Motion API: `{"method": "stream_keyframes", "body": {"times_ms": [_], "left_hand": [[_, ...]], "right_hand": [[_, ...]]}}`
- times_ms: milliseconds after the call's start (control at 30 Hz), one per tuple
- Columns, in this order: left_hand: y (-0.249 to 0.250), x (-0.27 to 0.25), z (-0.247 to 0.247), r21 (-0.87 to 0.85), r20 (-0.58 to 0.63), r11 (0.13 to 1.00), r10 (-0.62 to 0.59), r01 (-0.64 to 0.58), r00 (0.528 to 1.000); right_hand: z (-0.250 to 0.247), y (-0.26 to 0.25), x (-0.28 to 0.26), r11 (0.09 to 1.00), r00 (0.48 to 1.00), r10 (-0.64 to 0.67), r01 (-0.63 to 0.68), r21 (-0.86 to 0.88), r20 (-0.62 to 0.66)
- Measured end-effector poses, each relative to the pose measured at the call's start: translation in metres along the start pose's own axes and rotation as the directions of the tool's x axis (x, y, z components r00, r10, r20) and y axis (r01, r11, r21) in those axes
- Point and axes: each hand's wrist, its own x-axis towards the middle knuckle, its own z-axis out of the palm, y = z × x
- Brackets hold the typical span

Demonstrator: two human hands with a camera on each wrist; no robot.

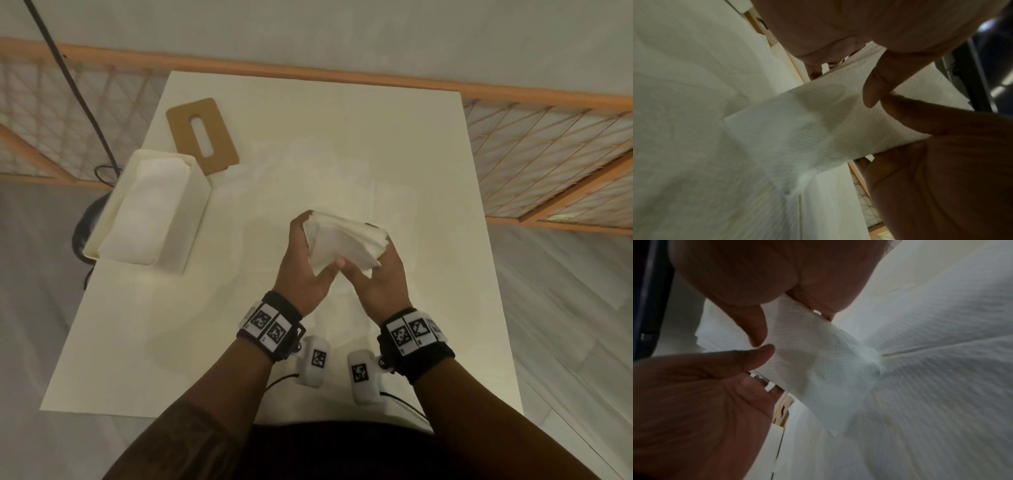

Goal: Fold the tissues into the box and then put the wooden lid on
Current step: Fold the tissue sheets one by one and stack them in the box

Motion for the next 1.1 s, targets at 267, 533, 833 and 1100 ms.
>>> {"method": "stream_keyframes", "body": {"times_ms": [267, 533, 833, 1100], "left_hand": [[0.017, -0.001, 0.015, 0.196, 0.06, 0.976, 0.084, -0.094, 0.995], [0.003, 0.0, 0.008, 0.298, 0.016, 0.948, -0.119, 0.109, 0.993], [0.044, 0.02, -0.083, 0.264, -0.16, 0.929, -0.224, 0.261, 0.961], [0.038, 0.045, -0.261, 0.628, -0.293, 0.706, -0.175, 0.327, 0.94]], "right_hand": [[0.007, -0.013, -0.005, 0.996, 0.994, -0.083, 0.08, -0.03, -0.078], [0.005, -0.009, 0.0, 0.979, 0.997, 0.073, -0.072, -0.192, 0.001], [0.06, -0.064, 0.02, 0.991, 0.991, 0.131, -0.131, 0.027, 0.019], [0.223, -0.102, 0.069, 0.979, 0.926, 0.011, 0.066, -0.191, 0.378]]}}
